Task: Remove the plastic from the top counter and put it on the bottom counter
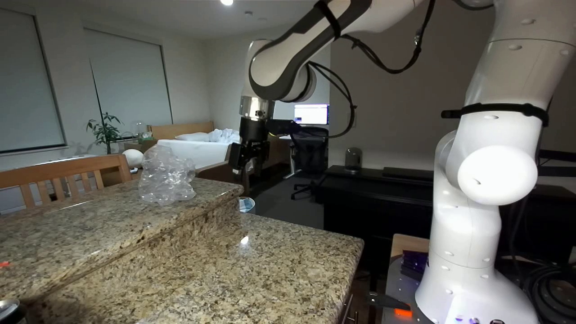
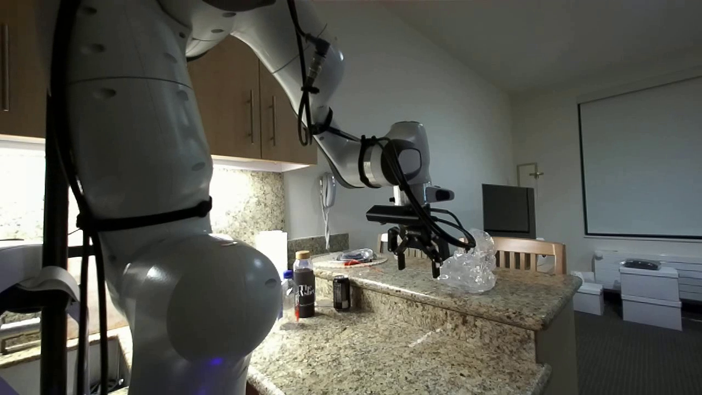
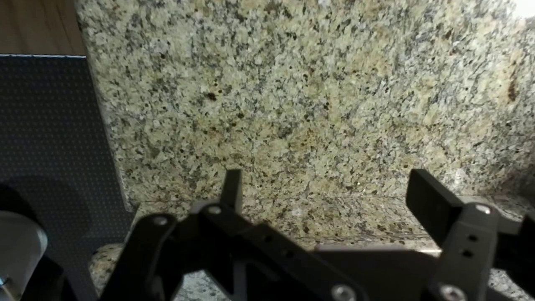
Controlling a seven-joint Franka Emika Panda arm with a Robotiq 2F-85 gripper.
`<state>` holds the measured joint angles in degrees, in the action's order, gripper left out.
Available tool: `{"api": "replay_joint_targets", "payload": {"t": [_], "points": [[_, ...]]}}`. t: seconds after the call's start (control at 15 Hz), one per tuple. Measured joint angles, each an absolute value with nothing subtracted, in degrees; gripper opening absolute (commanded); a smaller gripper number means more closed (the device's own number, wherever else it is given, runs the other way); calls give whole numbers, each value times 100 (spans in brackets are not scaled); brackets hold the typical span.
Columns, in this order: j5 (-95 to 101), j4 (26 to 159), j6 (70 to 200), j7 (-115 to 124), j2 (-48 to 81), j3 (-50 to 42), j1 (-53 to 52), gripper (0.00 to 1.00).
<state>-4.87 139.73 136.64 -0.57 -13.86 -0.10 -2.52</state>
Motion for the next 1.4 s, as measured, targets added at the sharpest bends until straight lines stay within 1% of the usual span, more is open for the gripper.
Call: {"api": "replay_joint_targets", "payload": {"t": [0.27,0.6,1.07,1.4], "points": [[-487,13890,13703,-57,-1369,-19,-249,100],[-305,13325,14287,-64,-1115,-16,-237,100],[245,12269,15073,-34,-7,-18,-229,100],[550,11600,15126,64,577,-29,-229,100]]}}
